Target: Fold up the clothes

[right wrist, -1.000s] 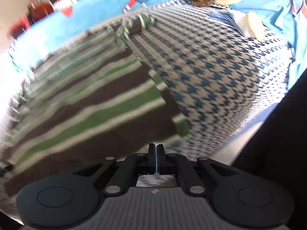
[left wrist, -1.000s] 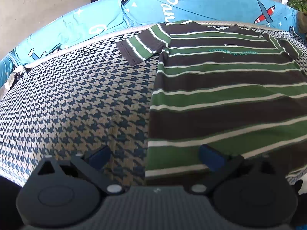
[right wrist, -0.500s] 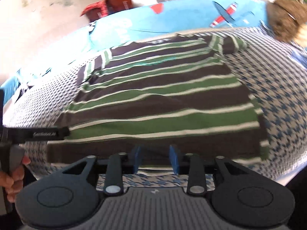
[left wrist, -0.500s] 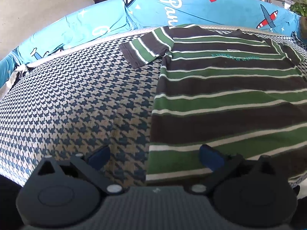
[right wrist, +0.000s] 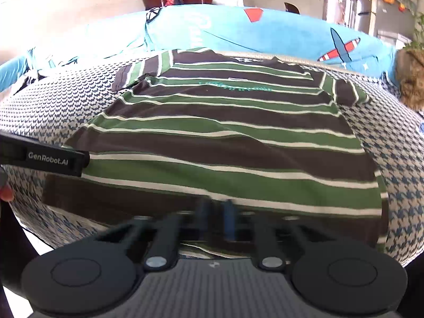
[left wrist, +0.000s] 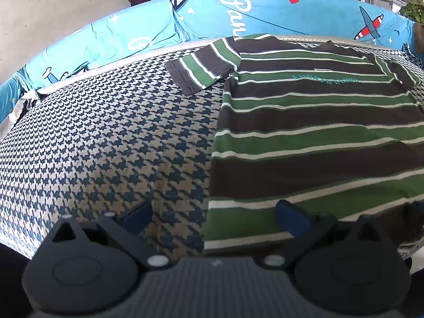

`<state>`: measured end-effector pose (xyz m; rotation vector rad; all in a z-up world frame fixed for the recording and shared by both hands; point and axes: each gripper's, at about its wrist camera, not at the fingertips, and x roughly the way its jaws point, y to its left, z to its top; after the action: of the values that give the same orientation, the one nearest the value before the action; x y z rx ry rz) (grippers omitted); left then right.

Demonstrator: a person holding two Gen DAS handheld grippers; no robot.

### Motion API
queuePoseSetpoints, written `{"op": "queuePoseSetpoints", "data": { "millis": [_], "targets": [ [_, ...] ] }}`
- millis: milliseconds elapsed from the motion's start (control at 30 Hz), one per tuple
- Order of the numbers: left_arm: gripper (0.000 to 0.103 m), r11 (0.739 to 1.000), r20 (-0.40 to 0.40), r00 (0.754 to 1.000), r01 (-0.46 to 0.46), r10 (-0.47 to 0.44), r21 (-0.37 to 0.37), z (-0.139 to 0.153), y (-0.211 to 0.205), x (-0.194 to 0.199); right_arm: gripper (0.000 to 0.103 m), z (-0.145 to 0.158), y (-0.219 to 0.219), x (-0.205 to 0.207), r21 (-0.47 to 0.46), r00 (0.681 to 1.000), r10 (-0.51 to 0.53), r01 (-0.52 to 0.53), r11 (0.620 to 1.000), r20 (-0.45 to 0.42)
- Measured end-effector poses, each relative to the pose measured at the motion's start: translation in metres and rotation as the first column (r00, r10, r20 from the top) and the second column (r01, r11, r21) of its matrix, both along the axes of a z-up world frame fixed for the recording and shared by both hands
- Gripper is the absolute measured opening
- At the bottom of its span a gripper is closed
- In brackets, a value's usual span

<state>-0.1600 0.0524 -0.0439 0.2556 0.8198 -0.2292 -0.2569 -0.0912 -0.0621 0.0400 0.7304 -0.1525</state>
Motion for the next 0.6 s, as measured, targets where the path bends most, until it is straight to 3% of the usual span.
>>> {"op": "queuePoseSetpoints", "data": {
  "millis": [200, 367, 600],
  "targets": [
    [0.103, 1.0, 0.0, 1.0, -0.004, 0.004, -0.004, 0.002, 0.0, 0.0, 0.005, -0.001, 0.005, -0.007, -0.012, 0.997, 0.064, -0.065, 0.998, -0.051],
    [0.103, 1.0, -0.003, 1.0, 0.004, -0.004, 0.0, 0.001, -0.003, 0.0, 0.004, -0.002, -0.002, -0.009, 0.059, 0.992, 0.068, -0.062, 0.996, -0.11],
    [0.103, 1.0, -0.016, 1.0, 0.019, -0.019, 0.022, -0.003, -0.006, 0.0, 0.005, 0.015, -0.008, -0.016, 0.108, 0.997, 0.076, -0.076, 0.991, 0.004]
  ]
}}
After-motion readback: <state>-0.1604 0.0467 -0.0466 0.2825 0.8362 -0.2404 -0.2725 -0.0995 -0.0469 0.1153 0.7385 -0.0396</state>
